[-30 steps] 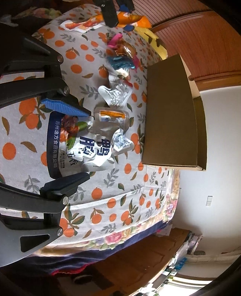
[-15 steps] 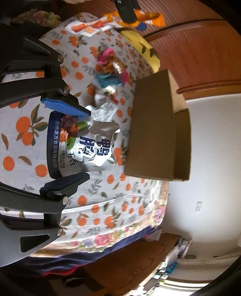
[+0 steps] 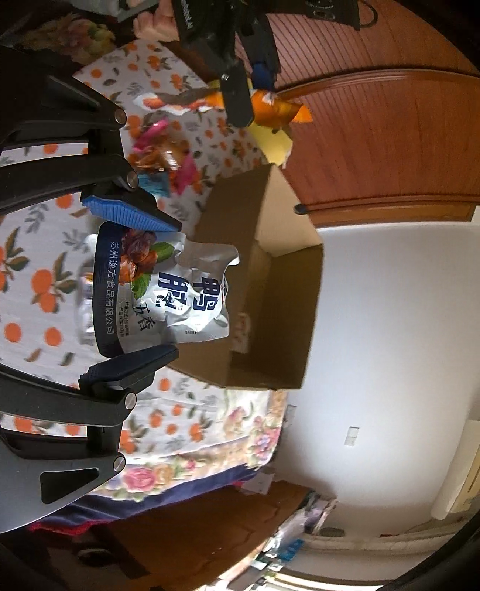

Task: Organize snacks
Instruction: 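Lift both packs and carry them over the cardboard box, then open both tools to drop the packs into the box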

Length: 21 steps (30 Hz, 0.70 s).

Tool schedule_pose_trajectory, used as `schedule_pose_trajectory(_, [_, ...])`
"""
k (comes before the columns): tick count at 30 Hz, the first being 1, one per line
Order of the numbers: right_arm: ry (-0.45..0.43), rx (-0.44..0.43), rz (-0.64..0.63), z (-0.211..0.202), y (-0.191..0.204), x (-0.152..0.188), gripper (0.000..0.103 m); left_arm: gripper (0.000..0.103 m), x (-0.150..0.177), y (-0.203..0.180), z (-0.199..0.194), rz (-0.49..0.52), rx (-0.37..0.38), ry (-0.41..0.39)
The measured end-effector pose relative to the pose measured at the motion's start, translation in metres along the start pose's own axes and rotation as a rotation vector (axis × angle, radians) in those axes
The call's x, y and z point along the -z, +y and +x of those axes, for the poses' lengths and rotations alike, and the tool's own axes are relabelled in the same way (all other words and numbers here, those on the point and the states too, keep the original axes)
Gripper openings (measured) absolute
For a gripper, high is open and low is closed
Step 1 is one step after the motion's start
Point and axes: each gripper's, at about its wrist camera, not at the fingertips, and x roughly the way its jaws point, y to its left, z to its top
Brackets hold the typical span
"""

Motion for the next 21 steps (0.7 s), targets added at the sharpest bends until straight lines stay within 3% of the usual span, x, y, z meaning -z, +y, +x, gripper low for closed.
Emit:
schedule_pose_trajectory(16, [-0.038, -0.018, -0.045, 0.07, -0.01, -0.082, 0.062, 0.044, -0.078, 0.071, 0.052, -0.004, -0.047, -0.083])
schedule_pose_trajectory(21, [-0.024, -0.029, -0.029, 0.097, -0.018, -0.093, 0.062, 0.044, -0.092, 0.095, 0.08, -0.022, -0.047, -0.059])
